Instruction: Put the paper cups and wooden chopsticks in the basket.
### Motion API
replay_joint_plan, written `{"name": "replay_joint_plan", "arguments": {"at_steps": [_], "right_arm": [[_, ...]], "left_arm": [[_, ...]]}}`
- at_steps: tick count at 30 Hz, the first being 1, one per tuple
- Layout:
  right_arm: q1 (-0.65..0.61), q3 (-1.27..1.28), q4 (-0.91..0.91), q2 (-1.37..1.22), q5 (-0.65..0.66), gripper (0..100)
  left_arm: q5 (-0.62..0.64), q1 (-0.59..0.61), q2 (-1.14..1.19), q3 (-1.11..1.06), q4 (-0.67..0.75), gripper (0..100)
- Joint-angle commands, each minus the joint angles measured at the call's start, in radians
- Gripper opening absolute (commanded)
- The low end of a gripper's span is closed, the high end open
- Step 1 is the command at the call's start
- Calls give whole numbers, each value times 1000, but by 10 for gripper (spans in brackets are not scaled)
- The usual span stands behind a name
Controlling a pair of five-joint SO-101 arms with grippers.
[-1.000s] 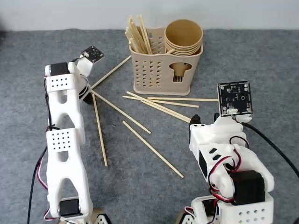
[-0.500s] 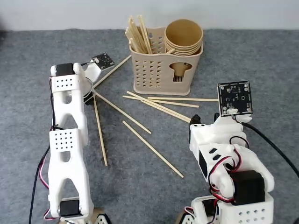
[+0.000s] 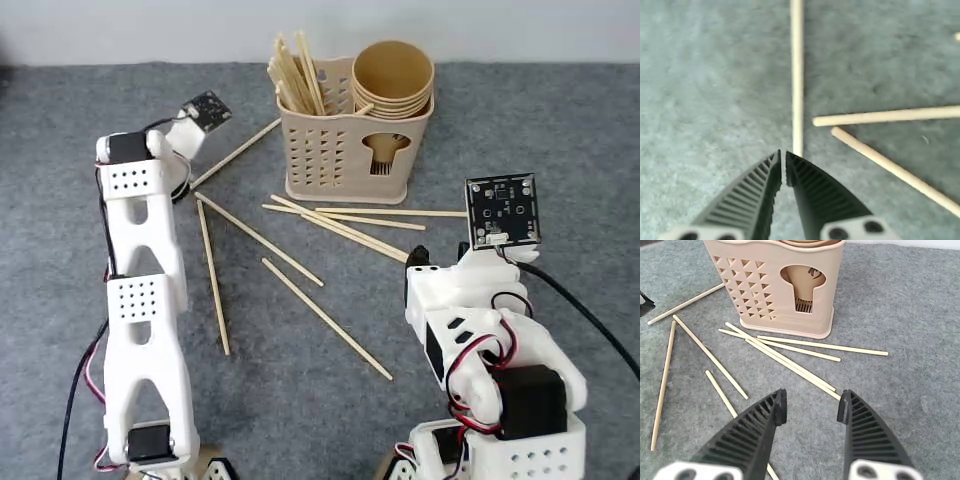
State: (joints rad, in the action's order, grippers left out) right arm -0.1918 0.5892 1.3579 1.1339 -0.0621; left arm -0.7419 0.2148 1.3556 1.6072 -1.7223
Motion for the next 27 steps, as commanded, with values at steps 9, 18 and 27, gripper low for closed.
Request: {"name": "replay_joint_plan", "arguments": {"at_steps": [9, 18, 27], "right_arm": [[8, -8, -12, -7, -11, 187], [8, -8, -12, -5, -11, 187], [8, -8, -12, -2, -11, 187]], "left_arm": [[207, 26, 97, 8, 281, 13], [6, 2, 130, 41, -25, 13], [21, -55, 8, 16, -37, 13]]}}
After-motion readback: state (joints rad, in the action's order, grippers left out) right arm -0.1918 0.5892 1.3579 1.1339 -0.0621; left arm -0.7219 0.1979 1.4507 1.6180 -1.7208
